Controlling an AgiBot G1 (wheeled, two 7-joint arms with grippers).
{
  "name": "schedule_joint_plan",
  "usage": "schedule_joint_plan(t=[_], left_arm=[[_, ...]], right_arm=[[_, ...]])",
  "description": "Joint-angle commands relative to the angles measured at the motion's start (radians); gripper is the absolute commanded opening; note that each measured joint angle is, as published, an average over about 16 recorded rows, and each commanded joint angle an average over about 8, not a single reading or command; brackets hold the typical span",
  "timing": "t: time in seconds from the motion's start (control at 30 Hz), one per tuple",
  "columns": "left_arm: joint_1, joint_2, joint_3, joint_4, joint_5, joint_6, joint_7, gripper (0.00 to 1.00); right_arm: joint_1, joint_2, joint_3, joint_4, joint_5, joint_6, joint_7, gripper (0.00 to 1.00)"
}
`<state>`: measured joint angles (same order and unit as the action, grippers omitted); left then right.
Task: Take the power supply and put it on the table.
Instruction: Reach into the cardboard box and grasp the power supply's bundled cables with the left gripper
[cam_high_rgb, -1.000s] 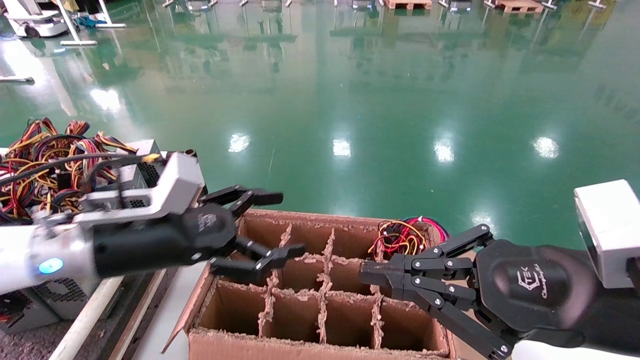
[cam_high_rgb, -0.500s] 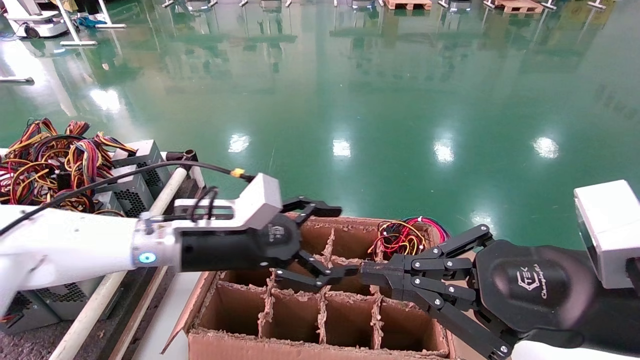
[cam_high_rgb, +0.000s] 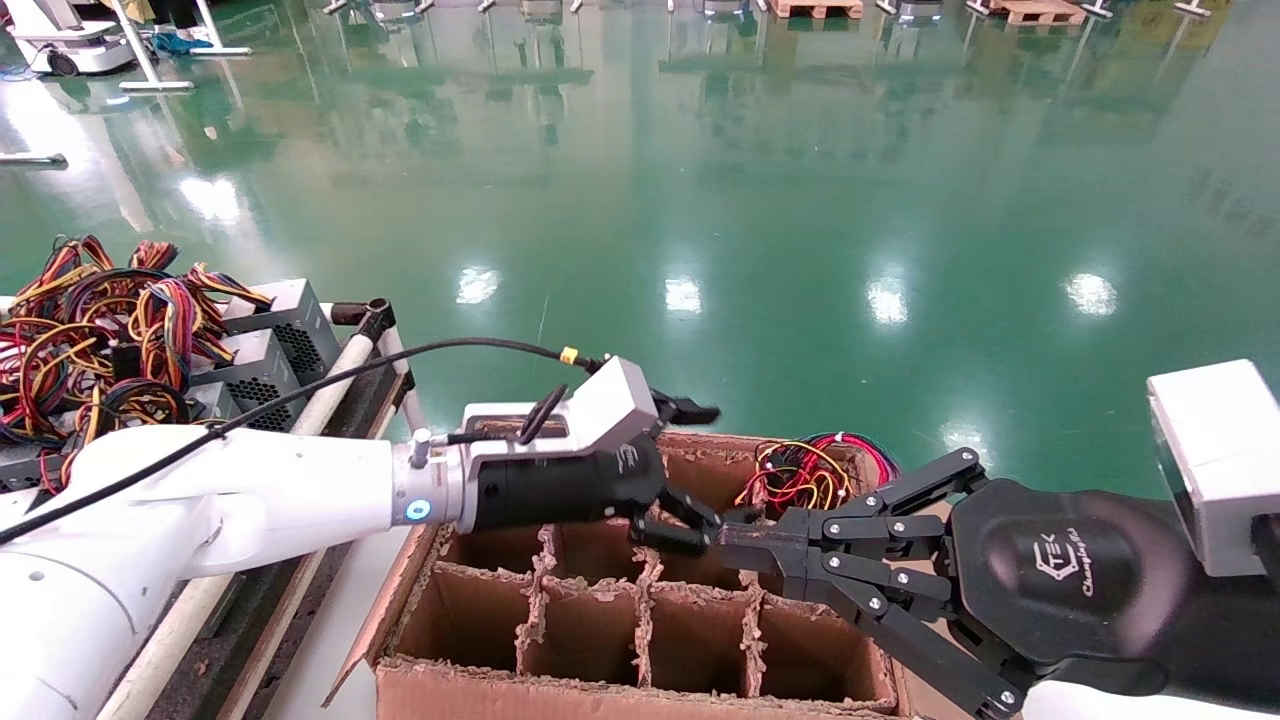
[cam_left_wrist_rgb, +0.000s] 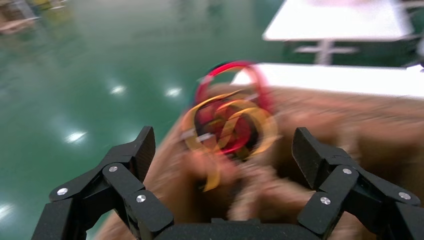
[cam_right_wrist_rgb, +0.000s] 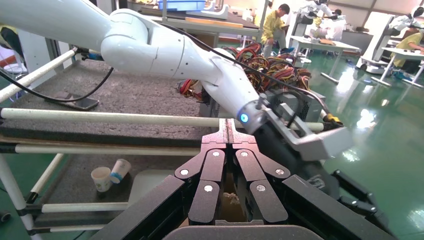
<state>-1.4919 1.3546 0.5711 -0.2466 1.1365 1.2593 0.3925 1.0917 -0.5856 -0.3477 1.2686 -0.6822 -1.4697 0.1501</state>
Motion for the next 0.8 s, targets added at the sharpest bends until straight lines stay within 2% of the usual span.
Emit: schedule_joint_plan(t=[0.03,0.33,0.73,0.8], left_arm=[[-0.001,0.012,0.006,0.016,0.004,-0.054,0.020,1.00],[0.038,0.018,0.092,-0.099,-0.076,-0.191,-0.044,1.00],[0.067,0.017,0.264,-0.212,-0.209,-0.296,-0.131,1.00],[0.069,0.017,0.291,-0.224,-0.231,-0.311,-0.139,0.87]], right_arm=[[0.000,0.000,0.000,0.000,0.000,0.000,0.000,0.00],[0.000,0.000,0.000,0.000,0.000,0.000,0.000,0.00],[0.000,0.000,0.000,0.000,0.000,0.000,0.000,0.00],[0.000,0.000,0.000,0.000,0.000,0.000,0.000,0.00]])
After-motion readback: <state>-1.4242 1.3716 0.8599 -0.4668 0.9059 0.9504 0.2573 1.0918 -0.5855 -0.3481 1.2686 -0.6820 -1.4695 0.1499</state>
